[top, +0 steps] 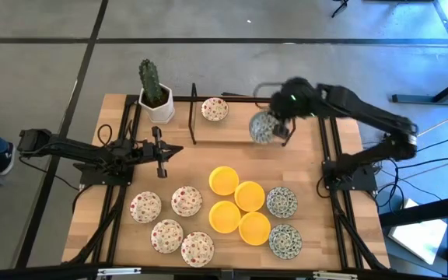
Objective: Pick & Place Mini bowls
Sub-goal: Put the top blue bowl on the shelf
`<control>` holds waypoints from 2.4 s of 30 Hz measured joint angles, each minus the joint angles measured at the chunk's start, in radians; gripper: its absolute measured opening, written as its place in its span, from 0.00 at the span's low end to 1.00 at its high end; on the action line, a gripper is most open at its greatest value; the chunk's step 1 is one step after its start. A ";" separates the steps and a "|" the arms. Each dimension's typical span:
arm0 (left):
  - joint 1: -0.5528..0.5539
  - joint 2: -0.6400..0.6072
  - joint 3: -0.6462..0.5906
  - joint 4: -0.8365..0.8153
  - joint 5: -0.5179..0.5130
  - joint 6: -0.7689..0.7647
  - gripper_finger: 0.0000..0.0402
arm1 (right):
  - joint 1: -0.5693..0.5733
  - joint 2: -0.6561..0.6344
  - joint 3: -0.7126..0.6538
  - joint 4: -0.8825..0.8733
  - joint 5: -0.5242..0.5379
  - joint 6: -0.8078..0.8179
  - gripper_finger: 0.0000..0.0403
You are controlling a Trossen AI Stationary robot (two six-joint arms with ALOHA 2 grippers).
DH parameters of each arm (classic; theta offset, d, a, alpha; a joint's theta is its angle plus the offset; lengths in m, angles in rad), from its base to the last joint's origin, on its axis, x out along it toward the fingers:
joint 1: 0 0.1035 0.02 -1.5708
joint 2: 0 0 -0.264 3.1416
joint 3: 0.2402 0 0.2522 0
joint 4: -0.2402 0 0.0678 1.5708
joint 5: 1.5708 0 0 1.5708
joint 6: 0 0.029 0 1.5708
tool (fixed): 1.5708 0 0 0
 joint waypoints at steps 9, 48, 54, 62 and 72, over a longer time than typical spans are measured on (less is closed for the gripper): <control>0.000 0.000 0.000 0.004 -0.008 0.010 0.01 | -0.257 0.273 0.082 -0.057 -0.147 -0.167 0.03; 0.000 0.000 0.000 0.008 -0.016 0.032 0.01 | -0.477 0.538 0.081 -0.073 -0.191 0.037 0.03; 0.000 0.000 0.000 0.008 -0.016 0.033 0.01 | -0.469 0.538 0.081 -0.060 -0.194 -0.014 0.03; 0.000 0.000 0.000 0.008 -0.016 0.035 0.01 | -0.419 0.541 0.081 -0.022 -0.224 -0.182 0.03; 0.000 0.000 0.000 0.008 -0.016 0.049 0.01 | -0.369 0.541 0.080 -0.049 -0.227 -0.389 0.03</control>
